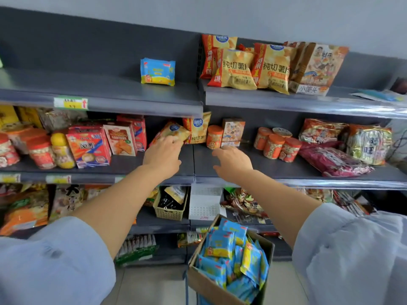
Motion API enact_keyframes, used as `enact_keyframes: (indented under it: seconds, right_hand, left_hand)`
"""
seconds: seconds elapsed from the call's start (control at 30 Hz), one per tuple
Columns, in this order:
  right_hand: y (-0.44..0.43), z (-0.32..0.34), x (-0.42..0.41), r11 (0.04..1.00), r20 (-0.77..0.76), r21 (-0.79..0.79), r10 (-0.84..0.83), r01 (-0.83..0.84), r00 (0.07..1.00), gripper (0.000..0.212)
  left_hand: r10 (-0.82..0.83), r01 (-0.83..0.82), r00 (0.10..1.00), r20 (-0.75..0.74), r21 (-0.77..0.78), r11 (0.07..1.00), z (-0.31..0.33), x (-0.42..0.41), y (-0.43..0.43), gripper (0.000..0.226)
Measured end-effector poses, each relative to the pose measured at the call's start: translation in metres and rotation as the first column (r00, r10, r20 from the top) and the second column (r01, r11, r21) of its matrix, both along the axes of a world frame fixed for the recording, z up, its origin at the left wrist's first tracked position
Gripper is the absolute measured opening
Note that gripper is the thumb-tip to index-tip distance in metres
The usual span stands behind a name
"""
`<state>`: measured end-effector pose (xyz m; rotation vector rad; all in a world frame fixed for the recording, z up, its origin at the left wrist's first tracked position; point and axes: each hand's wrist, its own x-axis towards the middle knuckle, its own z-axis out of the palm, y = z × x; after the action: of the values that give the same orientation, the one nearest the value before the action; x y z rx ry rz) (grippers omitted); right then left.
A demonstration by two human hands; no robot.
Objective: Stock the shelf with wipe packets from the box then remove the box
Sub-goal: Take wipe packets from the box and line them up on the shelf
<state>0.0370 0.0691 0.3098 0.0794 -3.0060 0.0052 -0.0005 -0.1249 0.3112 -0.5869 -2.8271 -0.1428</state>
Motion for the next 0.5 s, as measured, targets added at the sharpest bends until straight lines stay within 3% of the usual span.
enact_keyframes:
  seconds: [0.5]
  right_hand:
    - [0.055, -0.125, 0.041, 0.995, 0.252, -0.057, -0.066, 0.083, 0.966, 0.037]
  left_hand:
    - [-0.079, 0.102, 0.957, 0.279, -0.07, 0.992, -0.135, 0.037, 0.065, 0.045]
